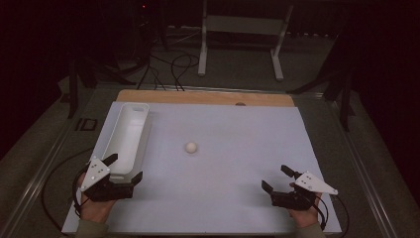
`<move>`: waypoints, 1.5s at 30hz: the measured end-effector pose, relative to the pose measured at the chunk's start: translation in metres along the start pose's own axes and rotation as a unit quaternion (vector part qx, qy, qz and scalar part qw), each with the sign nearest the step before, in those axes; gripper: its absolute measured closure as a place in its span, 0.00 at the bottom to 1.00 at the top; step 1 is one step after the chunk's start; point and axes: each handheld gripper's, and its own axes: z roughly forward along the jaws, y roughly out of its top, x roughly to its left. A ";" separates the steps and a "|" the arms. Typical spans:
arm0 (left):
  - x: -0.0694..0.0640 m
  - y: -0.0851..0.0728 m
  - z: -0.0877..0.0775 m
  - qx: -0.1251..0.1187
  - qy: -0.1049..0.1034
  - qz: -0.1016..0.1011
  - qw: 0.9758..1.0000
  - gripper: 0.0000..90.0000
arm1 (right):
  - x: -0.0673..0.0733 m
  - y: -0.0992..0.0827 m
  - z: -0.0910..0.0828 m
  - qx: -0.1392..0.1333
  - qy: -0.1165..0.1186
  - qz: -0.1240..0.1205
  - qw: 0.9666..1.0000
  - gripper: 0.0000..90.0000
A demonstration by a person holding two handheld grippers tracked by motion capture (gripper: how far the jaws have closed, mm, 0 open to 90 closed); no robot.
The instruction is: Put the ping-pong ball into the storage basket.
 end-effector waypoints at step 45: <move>-0.016 0.042 0.037 0.045 -0.017 0.009 0.999 0.00 | 0.002 0.000 0.003 0.003 -0.009 -0.002 1.000 0.08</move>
